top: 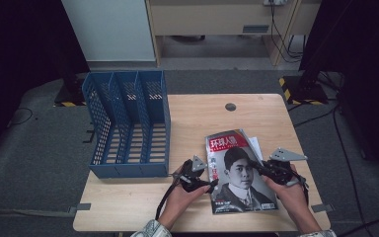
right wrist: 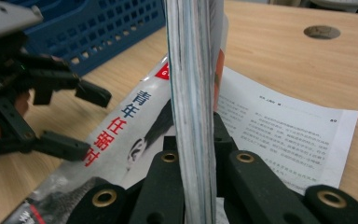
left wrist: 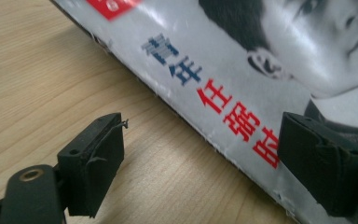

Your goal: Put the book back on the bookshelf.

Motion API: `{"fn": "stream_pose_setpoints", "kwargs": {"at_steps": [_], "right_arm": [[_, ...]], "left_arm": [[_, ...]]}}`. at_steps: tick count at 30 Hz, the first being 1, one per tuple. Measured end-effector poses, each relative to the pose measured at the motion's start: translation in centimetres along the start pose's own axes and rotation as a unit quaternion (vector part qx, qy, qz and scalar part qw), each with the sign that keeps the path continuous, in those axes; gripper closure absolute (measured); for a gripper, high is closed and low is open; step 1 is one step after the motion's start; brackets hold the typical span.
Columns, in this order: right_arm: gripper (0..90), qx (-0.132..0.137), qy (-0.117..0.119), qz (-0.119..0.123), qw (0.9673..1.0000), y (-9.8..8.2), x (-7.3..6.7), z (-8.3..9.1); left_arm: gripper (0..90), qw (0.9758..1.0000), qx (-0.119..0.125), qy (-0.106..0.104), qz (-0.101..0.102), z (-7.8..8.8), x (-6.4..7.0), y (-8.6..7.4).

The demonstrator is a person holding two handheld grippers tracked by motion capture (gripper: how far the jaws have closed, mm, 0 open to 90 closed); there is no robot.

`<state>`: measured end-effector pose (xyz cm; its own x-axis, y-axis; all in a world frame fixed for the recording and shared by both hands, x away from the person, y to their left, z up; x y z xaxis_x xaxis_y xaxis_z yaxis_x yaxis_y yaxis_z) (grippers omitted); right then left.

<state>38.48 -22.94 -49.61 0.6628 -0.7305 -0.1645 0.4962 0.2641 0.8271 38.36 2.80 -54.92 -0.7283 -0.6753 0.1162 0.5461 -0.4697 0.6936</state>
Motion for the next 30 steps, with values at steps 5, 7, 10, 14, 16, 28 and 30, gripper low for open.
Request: {"fn": "stream_pose_setpoints", "kwargs": {"at_steps": [5, 7, 10, 14, 16, 28, 30], "right_arm": [[87.9, 0.009, 0.006, -0.001, 0.9999, 0.2, 0.0, 0.3], [87.9, 0.014, 0.011, -0.003, 0.9998, 0.4, -0.1, 0.3], [87.9, 0.021, 0.021, -0.006, 0.9996, 0.5, -0.2, 0.3], [87.9, 0.025, 0.034, -0.021, 0.9989, 0.4, -0.3, 0.2], [87.9, 0.025, 0.04, -0.027, 0.9985, 0.3, -0.3, 0.1], [87.5, -0.002, 0.031, -0.063, 0.9975, -1.0, 1.3, -1.2], [87.2, -0.009, 0.028, -0.067, 0.9973, -1.2, 1.5, -1.4]], "left_arm": [[14.6, 0.9999, 0.002, -0.01, -0.002, -0.2, 0.2, 0.1], [14.5, 0.9998, 0.002, -0.021, -0.005, -0.3, 0.5, 0.1], [14.5, 0.9995, 0.001, -0.032, -0.008, -0.5, 0.8, 0.2], [15.1, 0.9985, -0.007, -0.055, -0.006, -0.9, 1.2, 0.2], [15.2, 0.9982, -0.009, -0.058, -0.01, -1.1, 1.4, 0.2], [14.7, 0.9981, -0.016, -0.053, -0.027, -1.3, 1.5, 0.3], [15.2, 0.9982, -0.018, -0.05, -0.03, -1.3, 1.5, 0.3]]}}
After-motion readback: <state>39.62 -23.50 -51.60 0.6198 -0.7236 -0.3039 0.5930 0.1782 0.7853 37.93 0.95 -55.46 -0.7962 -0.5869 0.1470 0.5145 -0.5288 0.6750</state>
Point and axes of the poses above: each handheld gripper's, and its own axes: z roughly backward along the jaws, y roughly out of its top, x roughly to its right, the point moved 3 cm from there along -z, roughly forward along the jaws, and after that the axes turned 6 degrees about -x, right-handed, at the moved point
